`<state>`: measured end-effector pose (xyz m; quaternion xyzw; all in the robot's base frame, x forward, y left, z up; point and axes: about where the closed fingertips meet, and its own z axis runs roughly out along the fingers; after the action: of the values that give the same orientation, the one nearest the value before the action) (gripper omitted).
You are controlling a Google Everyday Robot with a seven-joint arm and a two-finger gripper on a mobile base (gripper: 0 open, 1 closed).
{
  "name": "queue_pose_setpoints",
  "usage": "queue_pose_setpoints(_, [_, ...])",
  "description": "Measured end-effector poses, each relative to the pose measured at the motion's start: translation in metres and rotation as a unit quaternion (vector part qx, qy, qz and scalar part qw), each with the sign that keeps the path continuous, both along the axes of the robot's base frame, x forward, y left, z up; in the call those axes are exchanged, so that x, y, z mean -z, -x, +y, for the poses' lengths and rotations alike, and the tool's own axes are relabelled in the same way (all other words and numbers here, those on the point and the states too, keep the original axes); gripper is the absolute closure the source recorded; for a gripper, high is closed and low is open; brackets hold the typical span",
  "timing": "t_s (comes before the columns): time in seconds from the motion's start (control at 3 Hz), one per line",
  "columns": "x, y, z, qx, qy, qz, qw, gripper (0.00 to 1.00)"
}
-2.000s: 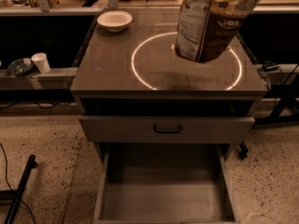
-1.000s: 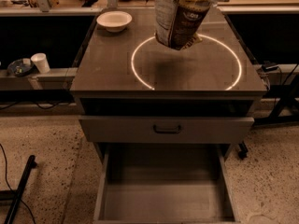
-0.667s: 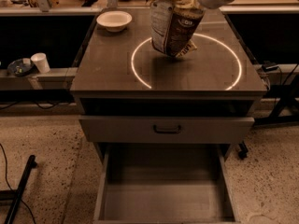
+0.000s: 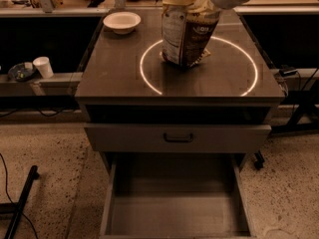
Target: Pick brown chip bag from middle drawer and place on counter
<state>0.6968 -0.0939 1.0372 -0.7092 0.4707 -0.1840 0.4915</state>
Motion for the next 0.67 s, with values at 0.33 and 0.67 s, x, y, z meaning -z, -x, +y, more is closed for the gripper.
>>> queue_pose_setpoints(0.33, [0.0, 0.0, 0.0, 0.0, 0.0, 0.0, 1.0, 0.05])
queue_pose_setpoints(0.67, [0.0, 0.0, 0.0001, 0.0, 0.0, 0.0, 1.0, 0.0])
